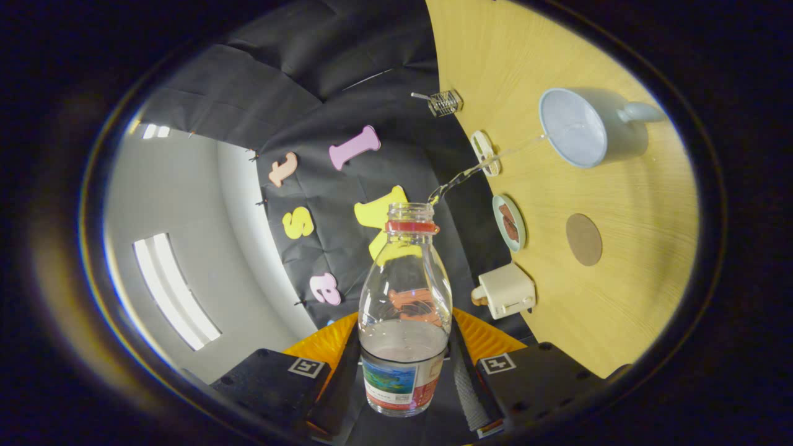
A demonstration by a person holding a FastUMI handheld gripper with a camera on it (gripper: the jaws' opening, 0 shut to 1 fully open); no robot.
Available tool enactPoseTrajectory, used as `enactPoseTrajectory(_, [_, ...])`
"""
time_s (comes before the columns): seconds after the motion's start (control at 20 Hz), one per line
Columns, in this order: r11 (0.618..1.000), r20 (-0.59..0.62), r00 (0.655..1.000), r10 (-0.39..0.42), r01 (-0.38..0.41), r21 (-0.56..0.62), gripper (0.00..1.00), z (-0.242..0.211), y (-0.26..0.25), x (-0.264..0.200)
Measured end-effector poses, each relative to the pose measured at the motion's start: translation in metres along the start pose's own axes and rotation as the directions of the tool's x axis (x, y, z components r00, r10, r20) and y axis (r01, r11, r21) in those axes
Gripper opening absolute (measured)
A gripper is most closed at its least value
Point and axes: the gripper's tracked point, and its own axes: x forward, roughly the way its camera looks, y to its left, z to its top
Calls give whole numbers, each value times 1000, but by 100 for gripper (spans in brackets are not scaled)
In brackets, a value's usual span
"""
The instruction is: Take the bottle from table, then pour the juice into the cup, finally place the bottle on the coaster
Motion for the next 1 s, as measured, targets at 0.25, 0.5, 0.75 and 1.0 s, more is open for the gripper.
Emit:
enactPoseTrajectory(0.25, [996,19,999,28,-29,84,76,10,5,0])
enactPoseTrajectory(0.5, [991,28,999,36,-39,129,77,14,9,-1])
enactPoseTrajectory(0.75, [981,41,996,77,-83,174,77,13,18,-4])
enactPoseTrajectory(1.0, [977,29,998,57,-62,205,77,7,19,-1])
